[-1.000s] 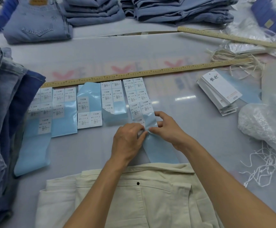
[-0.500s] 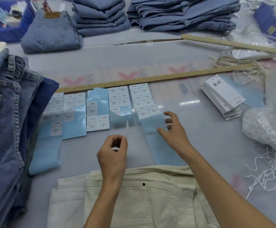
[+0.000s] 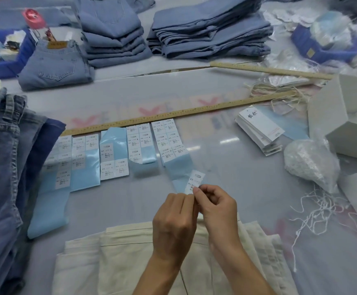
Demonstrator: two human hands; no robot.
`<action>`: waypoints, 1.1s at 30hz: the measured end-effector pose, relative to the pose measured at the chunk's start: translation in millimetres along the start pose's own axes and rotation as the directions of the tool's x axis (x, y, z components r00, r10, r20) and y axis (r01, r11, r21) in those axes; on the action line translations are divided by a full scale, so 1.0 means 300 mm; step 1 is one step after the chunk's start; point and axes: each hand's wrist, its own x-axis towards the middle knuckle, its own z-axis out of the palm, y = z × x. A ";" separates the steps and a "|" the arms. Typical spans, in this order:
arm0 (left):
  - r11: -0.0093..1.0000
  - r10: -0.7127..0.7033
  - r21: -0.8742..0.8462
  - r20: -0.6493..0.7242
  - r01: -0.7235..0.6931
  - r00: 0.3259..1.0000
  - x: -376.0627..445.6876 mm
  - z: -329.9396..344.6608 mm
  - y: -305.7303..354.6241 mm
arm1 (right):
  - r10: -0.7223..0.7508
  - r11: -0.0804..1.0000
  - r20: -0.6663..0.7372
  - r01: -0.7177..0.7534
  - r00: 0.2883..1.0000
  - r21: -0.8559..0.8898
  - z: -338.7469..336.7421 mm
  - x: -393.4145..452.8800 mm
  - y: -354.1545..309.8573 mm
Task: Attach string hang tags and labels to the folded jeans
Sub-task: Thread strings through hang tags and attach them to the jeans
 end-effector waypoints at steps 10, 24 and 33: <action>0.948 0.186 -0.282 0.116 -0.148 0.976 0.071 0.204 0.244 | 0.039 0.994 -0.404 0.008 0.914 0.113 -0.409 0.101 0.031; 0.952 0.246 0.007 0.572 -0.305 0.783 0.715 0.826 0.492 | -0.299 0.950 -0.692 0.276 0.658 -0.148 -0.506 0.185 0.322; 0.964 0.241 -0.059 0.593 -0.257 0.768 0.741 0.861 0.452 | -0.432 0.900 -0.623 0.356 0.652 -0.251 -0.521 0.193 0.370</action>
